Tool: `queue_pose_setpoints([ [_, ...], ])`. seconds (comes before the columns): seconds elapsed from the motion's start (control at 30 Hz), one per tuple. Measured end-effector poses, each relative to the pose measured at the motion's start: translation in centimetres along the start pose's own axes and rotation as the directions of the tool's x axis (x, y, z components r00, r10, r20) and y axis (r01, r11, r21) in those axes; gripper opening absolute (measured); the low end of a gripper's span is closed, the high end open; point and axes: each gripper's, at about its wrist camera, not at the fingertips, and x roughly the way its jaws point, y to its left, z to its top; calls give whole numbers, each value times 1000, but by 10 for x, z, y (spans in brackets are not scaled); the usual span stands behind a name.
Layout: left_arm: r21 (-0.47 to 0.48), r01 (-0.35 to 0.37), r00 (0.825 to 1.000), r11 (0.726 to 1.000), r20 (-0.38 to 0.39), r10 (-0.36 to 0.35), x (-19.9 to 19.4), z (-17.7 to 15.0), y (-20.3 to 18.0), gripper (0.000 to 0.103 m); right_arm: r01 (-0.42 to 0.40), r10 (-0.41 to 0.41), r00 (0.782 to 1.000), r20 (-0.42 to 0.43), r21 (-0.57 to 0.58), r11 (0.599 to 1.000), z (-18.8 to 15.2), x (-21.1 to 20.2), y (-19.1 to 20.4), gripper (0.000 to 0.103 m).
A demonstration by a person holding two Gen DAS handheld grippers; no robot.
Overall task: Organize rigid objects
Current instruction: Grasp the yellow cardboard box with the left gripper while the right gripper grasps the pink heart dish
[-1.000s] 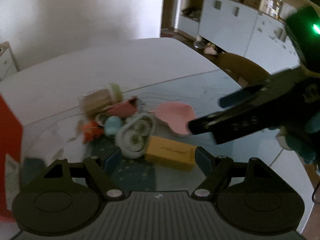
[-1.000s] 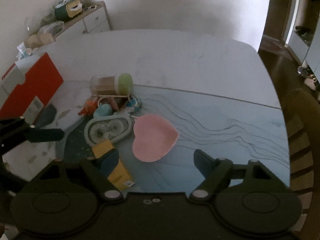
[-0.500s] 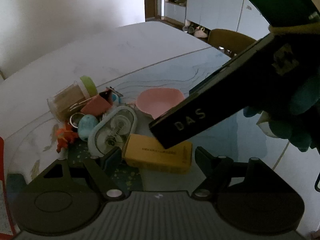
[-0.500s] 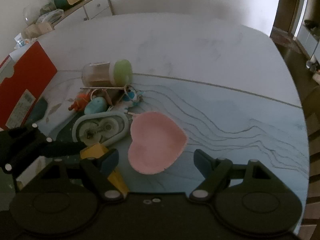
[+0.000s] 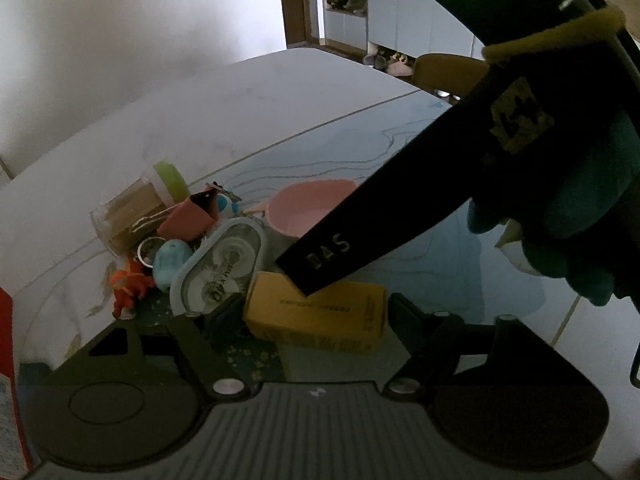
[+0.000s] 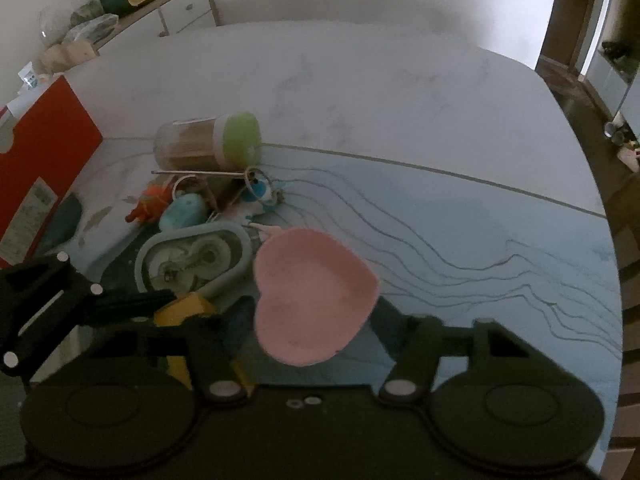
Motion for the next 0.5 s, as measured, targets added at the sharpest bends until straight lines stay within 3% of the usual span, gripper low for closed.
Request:
queue_pose_setpoints([
  [0.5,-30,5,1000,1000,1,-5,-22,-4,2,72,14,-16,999,38,47,999,-15,-37,-1,53],
])
